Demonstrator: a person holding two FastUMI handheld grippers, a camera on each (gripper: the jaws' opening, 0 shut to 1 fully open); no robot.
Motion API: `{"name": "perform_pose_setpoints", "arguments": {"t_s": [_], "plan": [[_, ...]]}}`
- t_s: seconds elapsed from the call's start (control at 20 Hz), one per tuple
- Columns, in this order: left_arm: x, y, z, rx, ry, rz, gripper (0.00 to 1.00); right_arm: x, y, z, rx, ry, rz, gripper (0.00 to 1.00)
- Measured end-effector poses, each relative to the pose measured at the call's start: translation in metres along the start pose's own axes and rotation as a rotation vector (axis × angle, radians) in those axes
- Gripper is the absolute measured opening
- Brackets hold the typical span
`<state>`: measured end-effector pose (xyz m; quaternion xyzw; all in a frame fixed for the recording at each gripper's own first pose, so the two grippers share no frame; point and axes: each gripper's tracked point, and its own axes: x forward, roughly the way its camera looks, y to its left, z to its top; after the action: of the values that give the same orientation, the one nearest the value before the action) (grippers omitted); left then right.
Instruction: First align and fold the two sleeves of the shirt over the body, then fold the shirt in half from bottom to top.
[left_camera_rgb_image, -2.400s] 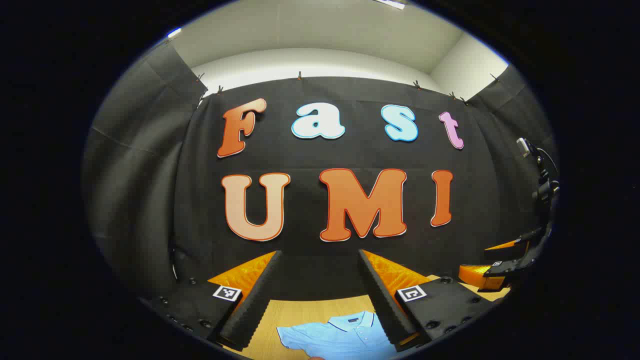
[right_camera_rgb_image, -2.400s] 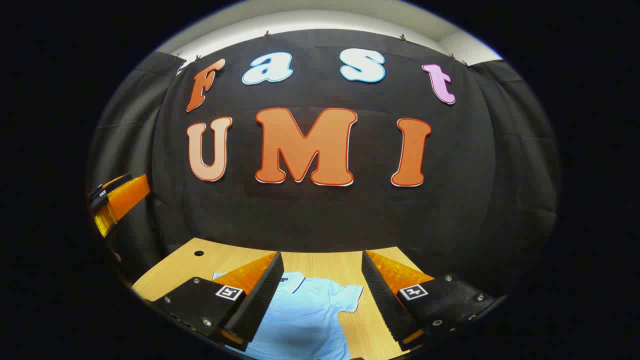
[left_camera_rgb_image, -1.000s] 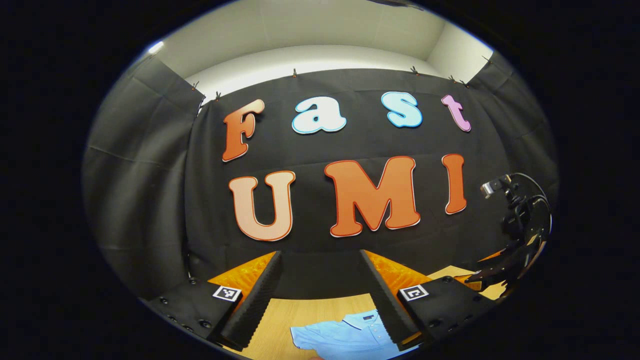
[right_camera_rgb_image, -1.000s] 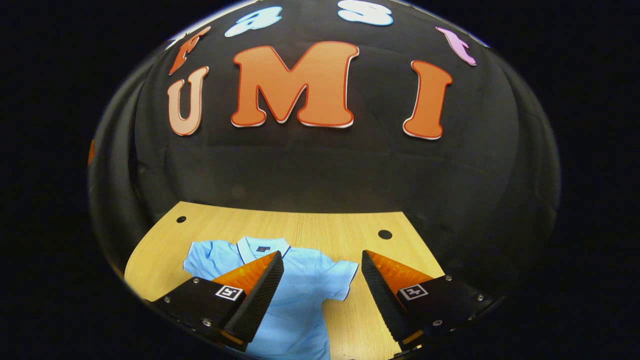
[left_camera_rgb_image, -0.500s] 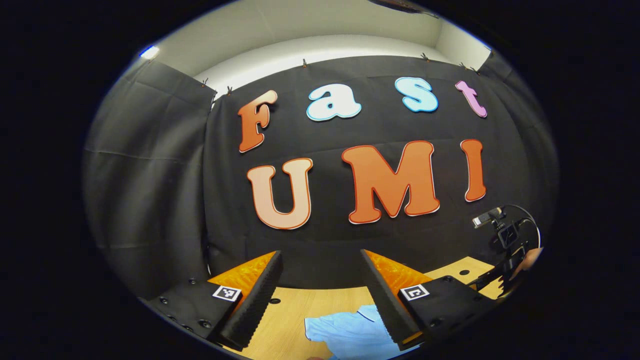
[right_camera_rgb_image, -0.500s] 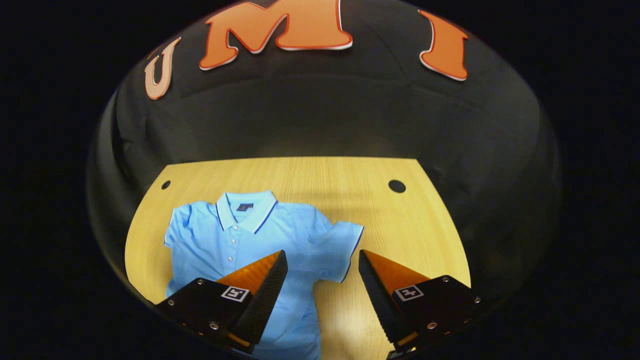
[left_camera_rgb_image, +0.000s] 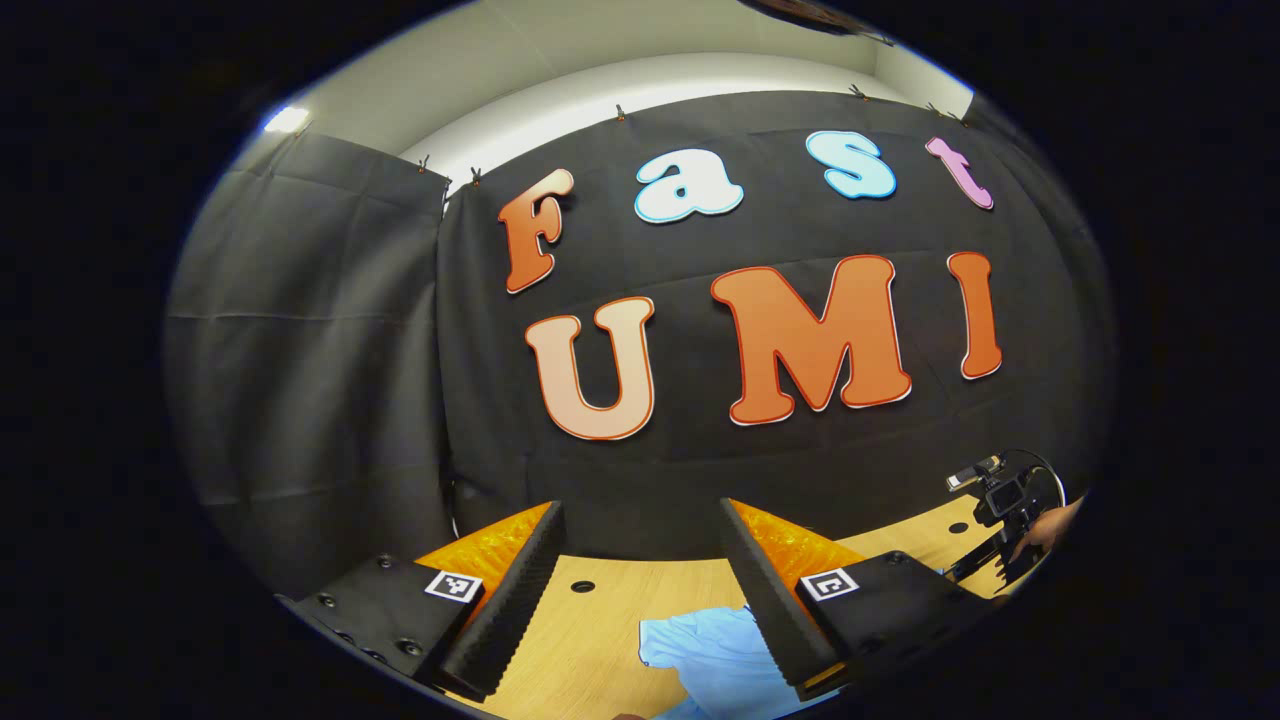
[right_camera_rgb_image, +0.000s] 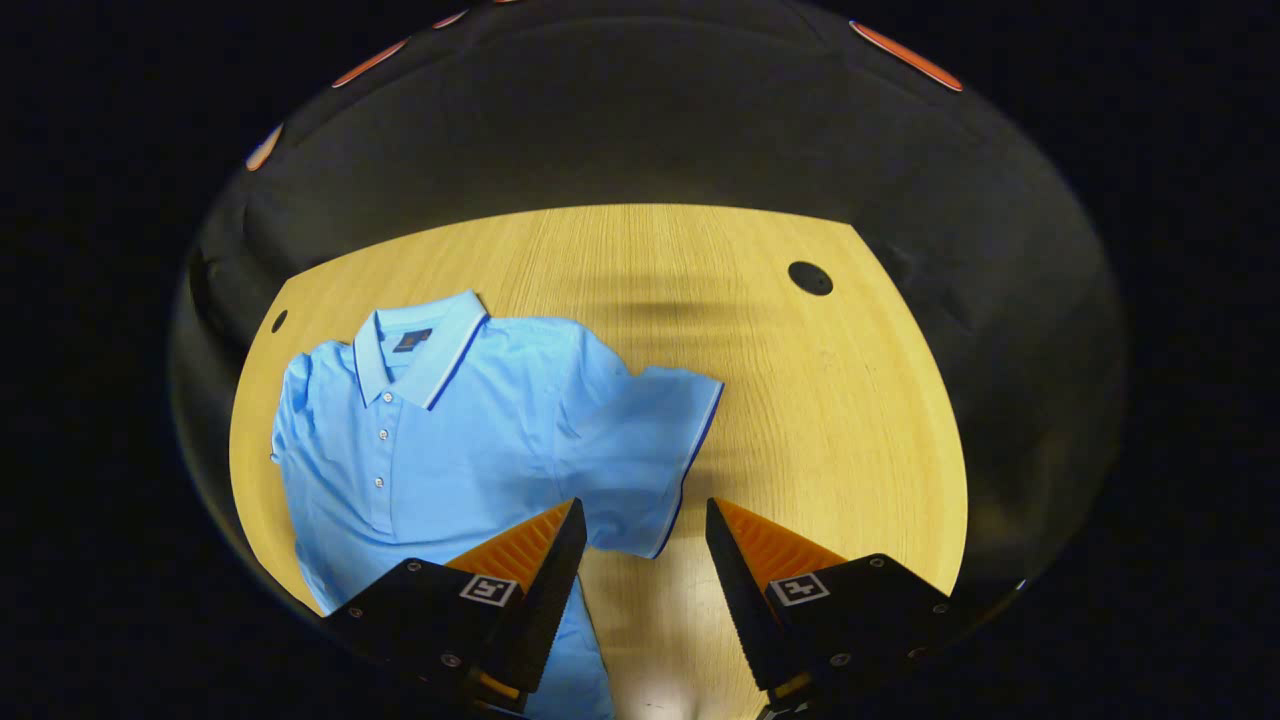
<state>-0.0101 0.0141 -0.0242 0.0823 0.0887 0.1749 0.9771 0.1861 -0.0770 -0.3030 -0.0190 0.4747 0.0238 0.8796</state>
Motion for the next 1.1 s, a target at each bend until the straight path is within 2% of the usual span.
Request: {"name": "perform_pose_setpoints", "arguments": {"t_s": [0.15,0.2,0.35,0.45,0.55,0.75,0.85,0.9,1.0,1.1], "plan": [[-0.003,0.003,-0.002,0.013,0.020,0.024,1.00,0.023,-0.005,-0.004,0.010,0.053,-0.017,0.70],[-0.003,0.002,-0.004,0.018,0.024,0.030,1.00,0.028,-0.006,-0.006,0.028,0.078,-0.015,0.72],[-0.005,0.004,-0.002,0.040,0.030,0.049,1.00,0.040,-0.011,-0.011,0.051,0.118,-0.019,0.66],[-0.005,0.003,-0.003,0.046,0.042,0.055,1.00,0.048,-0.011,-0.014,0.055,0.144,-0.026,0.65],[-0.005,0.001,-0.004,0.053,0.049,0.056,1.00,0.053,-0.008,-0.018,0.082,0.175,-0.007,0.60],[-0.005,-0.005,-0.004,0.070,0.057,0.052,1.00,0.060,-0.006,-0.009,0.089,0.169,-0.018,0.56],[-0.005,-0.012,-0.003,0.069,0.059,0.045,1.00,0.060,-0.004,-0.007,0.089,0.160,-0.018,0.43],[-0.005,-0.014,-0.004,0.070,0.058,0.043,1.00,0.061,-0.004,-0.006,0.096,0.154,-0.020,0.31],[-0.005,-0.018,-0.001,0.072,0.053,0.037,1.00,0.060,-0.003,-0.004,0.104,0.146,-0.012,0.13],[-0.005,-0.019,-0.001,0.071,0.051,0.034,1.00,0.058,0.000,-0.002,0.123,0.132,0.015,0.05]]}}
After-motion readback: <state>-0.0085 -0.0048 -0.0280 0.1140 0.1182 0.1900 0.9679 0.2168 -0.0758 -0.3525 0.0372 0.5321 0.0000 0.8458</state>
